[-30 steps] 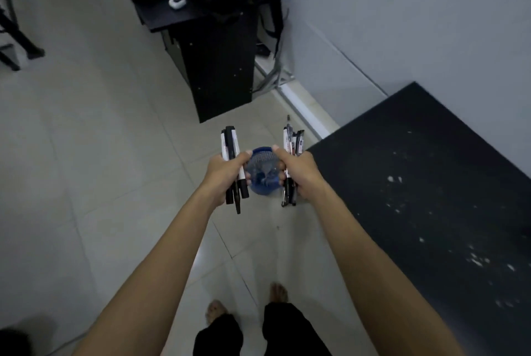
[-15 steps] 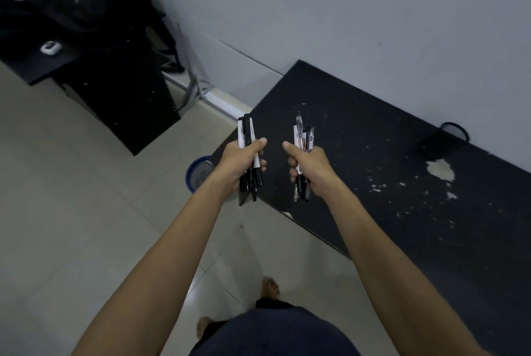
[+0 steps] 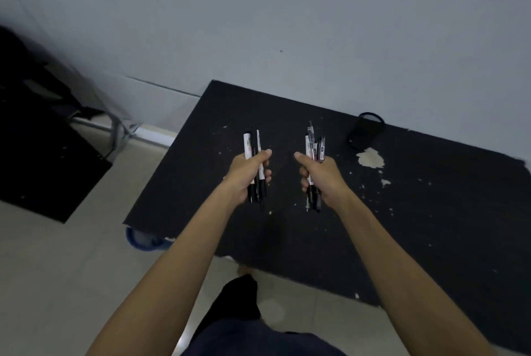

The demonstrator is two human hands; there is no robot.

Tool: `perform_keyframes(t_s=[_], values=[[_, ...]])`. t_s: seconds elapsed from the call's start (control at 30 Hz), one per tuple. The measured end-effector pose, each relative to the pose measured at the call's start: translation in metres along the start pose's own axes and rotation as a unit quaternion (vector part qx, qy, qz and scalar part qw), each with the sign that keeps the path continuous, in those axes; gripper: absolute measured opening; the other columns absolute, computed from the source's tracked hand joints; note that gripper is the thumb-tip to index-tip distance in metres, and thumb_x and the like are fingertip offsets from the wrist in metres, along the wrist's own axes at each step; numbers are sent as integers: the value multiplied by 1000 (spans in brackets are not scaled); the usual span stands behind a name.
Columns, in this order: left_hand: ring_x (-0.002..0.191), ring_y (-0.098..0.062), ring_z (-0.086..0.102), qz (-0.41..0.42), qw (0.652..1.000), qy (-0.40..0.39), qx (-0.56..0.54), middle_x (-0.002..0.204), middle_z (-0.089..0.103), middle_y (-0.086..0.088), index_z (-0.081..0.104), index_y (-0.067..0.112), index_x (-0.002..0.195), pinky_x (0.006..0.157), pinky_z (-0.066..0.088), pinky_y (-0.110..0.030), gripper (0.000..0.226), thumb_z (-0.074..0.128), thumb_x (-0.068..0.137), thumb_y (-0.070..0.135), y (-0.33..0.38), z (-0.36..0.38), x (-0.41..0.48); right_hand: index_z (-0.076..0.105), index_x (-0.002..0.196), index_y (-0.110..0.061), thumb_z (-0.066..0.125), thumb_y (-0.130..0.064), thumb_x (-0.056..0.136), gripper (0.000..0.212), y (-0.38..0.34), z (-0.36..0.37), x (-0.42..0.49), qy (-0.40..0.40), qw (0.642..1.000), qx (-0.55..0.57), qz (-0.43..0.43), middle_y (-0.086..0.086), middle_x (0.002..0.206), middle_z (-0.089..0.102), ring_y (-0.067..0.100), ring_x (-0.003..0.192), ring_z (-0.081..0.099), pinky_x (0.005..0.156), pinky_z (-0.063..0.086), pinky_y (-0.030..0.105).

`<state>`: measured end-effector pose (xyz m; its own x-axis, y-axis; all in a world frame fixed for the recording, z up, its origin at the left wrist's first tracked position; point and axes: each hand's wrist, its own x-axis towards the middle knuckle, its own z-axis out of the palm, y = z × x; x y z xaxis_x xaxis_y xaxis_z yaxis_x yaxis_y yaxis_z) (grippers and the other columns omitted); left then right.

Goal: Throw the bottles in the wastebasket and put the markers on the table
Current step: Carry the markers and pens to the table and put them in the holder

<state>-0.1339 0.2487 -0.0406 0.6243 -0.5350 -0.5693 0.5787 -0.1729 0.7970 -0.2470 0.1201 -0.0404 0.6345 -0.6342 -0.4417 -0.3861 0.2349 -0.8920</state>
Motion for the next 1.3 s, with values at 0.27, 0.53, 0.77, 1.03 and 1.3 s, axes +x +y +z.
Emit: perform_keyframes(t_s=[0.27,0.53,0.77,1.03,1.3], values=[[54,-11,58,-22,994,-77,71,67,59,1,62,14,80,54,53,-25,14,68,83,27,36,89,75,45,62,-18,65,-26,85,32,-17,-62,57,91,994,51,-15,-2,44,44,16,35,41,42,38,28],[51,-11,56,-44,987,-122,92,65,57,0,60,15,80,53,52,-25,10,64,85,23,53,163,126,45,70,-16,65,-23,86,27,-25,-132,108,168,981,101,-1,-4,43,46,15,33,40,40,39,27],[51,-12,53,-71,987,-137,38,64,55,0,57,16,87,56,49,-27,8,51,89,21,47,201,164,46,66,-15,63,-24,87,28,-36,-182,168,205,970,131,-30,-5,42,46,14,33,41,42,39,28],[60,-19,50,-80,989,-116,-52,70,50,-5,54,12,89,62,45,-32,23,32,86,13,36,244,205,51,67,-9,59,-28,91,32,-35,-208,243,336,922,177,-75,-4,41,51,10,38,49,49,47,21],[79,-21,58,-86,990,-79,-83,86,53,-9,43,9,112,73,50,-32,20,42,92,4,29,277,239,55,84,-8,65,-21,88,17,-4,-211,283,367,913,149,-100,3,60,59,4,47,57,51,49,17]])
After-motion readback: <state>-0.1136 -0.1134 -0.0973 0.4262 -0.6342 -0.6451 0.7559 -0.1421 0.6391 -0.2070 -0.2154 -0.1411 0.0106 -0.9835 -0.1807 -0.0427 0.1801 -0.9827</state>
